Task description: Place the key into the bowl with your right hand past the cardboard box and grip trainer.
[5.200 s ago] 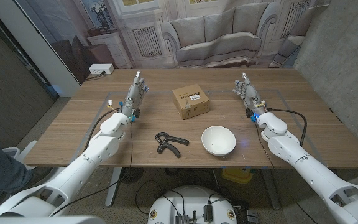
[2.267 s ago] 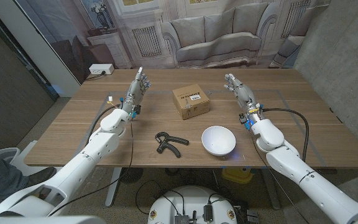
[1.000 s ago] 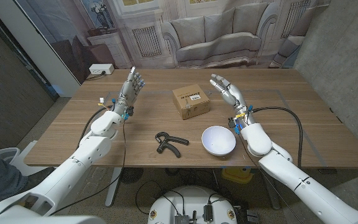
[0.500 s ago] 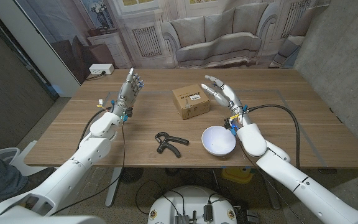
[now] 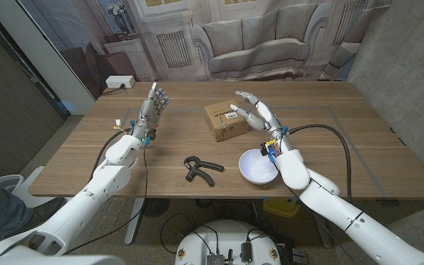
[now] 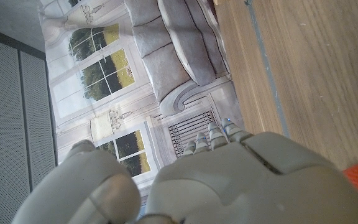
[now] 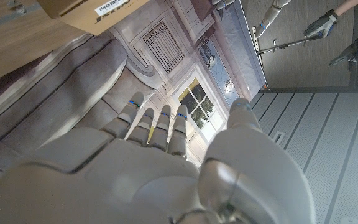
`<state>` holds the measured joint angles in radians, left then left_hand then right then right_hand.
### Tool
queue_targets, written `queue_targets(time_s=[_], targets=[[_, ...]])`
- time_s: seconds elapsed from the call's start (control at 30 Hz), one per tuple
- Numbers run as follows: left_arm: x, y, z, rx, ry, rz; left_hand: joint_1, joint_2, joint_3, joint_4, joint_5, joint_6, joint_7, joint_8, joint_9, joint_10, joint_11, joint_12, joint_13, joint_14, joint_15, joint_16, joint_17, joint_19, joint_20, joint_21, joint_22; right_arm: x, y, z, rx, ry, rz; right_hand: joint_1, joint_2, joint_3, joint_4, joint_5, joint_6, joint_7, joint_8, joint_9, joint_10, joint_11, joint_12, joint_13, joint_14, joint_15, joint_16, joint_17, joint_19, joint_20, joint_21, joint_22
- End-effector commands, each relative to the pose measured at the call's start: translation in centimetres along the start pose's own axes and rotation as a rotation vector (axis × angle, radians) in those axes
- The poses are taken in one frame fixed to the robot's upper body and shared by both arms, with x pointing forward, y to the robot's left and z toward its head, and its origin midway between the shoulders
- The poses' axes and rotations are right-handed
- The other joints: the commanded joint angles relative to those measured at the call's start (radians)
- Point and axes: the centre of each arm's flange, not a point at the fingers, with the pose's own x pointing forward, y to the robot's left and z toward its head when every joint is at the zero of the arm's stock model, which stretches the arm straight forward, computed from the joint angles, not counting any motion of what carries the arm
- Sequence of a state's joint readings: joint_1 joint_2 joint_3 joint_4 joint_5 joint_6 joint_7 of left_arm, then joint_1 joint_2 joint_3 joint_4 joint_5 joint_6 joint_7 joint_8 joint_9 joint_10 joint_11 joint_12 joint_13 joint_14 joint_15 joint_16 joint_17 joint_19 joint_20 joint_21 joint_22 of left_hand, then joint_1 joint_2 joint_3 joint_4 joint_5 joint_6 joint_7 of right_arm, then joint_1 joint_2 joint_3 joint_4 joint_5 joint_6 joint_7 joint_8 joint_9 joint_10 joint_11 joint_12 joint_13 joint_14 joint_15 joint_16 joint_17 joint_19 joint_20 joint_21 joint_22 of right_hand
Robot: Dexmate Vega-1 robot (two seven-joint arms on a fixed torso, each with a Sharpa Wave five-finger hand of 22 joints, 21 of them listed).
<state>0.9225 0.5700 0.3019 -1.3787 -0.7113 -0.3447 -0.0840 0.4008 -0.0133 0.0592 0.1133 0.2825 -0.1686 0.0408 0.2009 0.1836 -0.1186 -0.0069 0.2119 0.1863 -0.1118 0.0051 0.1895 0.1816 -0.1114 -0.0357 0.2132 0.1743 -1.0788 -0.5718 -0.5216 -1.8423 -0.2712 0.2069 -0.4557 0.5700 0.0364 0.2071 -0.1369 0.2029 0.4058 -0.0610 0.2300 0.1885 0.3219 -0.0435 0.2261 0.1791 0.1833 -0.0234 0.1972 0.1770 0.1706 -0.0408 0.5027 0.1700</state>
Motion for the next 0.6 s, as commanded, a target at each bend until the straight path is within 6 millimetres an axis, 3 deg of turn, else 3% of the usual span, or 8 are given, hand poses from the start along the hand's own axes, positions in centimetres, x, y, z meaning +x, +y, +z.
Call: queue_targets(time_s=[0.03, 0.6], targets=[[-0.37, 0.11, -0.5, -0.008, 0.0, 0.003, 0.004, 0.002, -0.005, 0.0, 0.003, 0.002, -0.003, 0.004, 0.004, 0.002, -0.005, -0.001, 0.003, 0.003, -0.003, 0.002, 0.002, 0.0, -0.001, -0.005, 0.005, -0.61, 1.36, 0.69, -0.093, -0.022, -0.008, 0.019, -0.001, 0.004, -0.012, 0.0, 0.016, -0.004, 0.005, 0.006, 0.012, -0.009, 0.009, 0.004, 0.009, 0.0, -0.003, 0.0, 0.011, -0.033, -0.004, 0.006], [-0.49, -0.06, -0.49, -0.006, -0.006, 0.003, 0.005, 0.003, -0.008, -0.001, 0.002, 0.004, -0.002, 0.003, 0.004, 0.003, -0.007, -0.002, 0.003, 0.005, -0.005, 0.002, 0.002, 0.001, 0.001, -0.006, 0.005, -0.67, 2.23, 1.2, -0.207, -0.055, -0.018, 0.093, -0.011, 0.019, -0.035, 0.007, 0.059, -0.055, 0.01, 0.009, 0.034, -0.038, 0.011, 0.004, 0.039, -0.014, 0.0, -0.001, 0.037, -0.032, -0.015, 0.006]])
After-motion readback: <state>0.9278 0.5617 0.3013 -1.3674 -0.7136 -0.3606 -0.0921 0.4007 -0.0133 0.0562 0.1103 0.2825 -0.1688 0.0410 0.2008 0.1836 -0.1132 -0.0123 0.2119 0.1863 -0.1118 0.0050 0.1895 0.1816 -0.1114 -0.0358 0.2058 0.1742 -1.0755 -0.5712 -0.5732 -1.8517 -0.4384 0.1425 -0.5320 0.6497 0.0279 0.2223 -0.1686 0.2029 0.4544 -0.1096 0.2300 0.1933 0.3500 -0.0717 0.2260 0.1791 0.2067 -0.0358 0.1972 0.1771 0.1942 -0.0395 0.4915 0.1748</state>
